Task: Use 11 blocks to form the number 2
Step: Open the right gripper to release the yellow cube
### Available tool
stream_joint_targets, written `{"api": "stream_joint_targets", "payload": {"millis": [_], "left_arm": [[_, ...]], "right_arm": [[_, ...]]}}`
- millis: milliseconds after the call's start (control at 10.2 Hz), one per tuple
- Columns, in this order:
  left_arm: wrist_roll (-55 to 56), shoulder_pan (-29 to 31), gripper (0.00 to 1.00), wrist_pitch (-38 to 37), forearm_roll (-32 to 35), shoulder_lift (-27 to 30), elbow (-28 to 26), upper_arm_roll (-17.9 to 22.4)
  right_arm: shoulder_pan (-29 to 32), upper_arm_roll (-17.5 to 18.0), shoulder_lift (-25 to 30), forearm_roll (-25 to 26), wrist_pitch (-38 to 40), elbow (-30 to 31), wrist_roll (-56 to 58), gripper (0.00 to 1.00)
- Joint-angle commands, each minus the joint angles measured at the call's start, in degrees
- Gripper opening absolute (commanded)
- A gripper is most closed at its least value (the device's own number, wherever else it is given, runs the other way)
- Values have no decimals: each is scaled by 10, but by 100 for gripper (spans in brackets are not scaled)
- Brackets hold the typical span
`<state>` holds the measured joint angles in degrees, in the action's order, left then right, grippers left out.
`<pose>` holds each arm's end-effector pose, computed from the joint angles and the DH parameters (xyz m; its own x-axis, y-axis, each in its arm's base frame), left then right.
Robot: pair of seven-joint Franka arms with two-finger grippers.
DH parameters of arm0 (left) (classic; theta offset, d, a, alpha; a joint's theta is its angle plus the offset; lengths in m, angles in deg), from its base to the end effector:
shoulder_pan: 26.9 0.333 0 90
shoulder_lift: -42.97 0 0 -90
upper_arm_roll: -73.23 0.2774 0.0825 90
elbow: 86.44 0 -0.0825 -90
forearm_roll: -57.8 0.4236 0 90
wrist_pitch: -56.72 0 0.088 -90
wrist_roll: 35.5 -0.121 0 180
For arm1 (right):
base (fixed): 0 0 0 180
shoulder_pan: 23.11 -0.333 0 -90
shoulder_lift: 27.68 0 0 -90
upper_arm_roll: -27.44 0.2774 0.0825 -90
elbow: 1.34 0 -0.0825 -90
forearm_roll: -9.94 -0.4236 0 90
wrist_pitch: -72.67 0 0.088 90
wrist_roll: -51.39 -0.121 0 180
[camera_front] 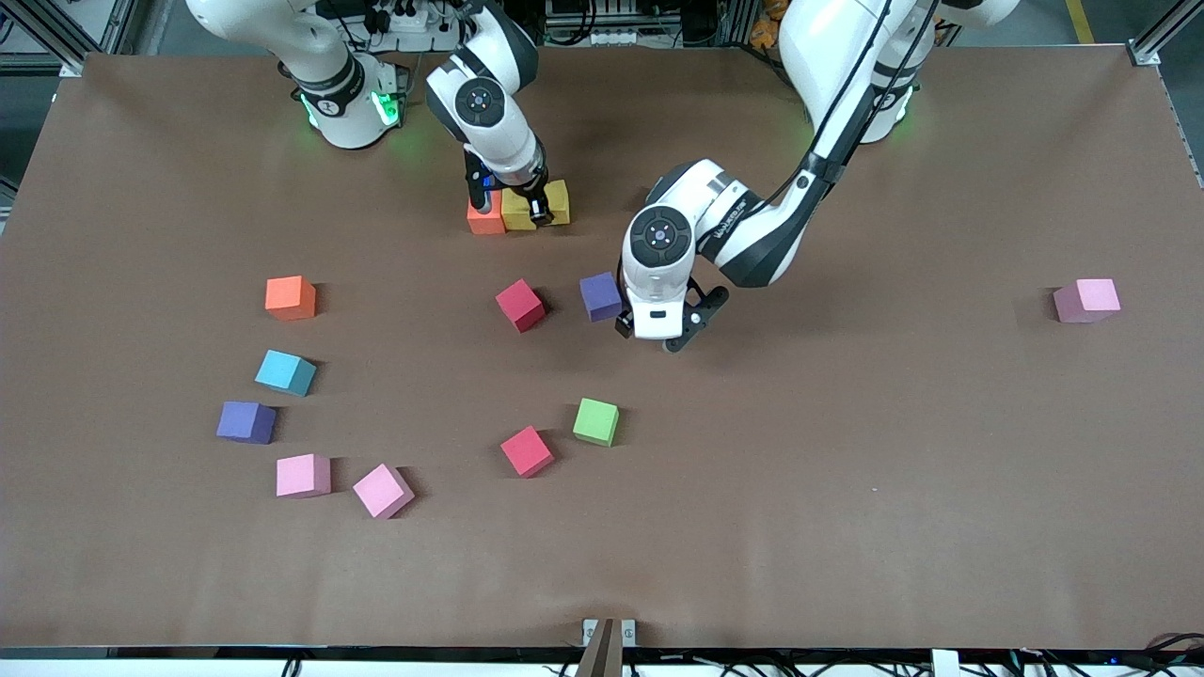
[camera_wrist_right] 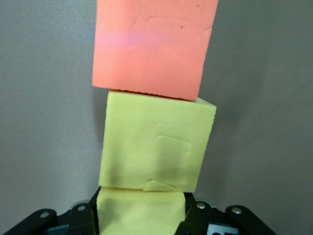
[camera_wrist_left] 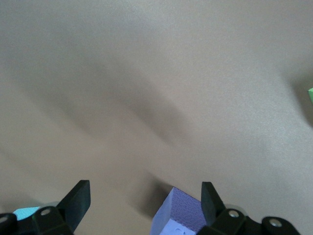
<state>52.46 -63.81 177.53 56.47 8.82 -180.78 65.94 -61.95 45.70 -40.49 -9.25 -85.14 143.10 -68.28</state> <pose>0.4886 -0.4709 0.1885 0.6936 0.7143 -0.0940 0.7032 -0.6995 -0.1273 0.2560 0.3961 0.1104 0.1488 -0.9759 -0.1597 -0.9790 -0.1681 0.1150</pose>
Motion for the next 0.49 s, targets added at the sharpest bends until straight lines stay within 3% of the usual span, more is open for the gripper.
{"api": "stream_joint_targets", "payload": {"millis": [0, 293, 391], "left_arm": [[-7, 1, 100, -4, 14, -5, 7, -1], [-7, 1, 100, -4, 14, -5, 7, -2], [-7, 1, 100, -3, 14, -6, 7, -2]], "right_arm": [[8, 15, 9, -6, -37, 19, -39, 0], [8, 15, 9, -6, -36, 19, -36, 2], [8, 15, 9, -6, -31, 18, -30, 44]]}}
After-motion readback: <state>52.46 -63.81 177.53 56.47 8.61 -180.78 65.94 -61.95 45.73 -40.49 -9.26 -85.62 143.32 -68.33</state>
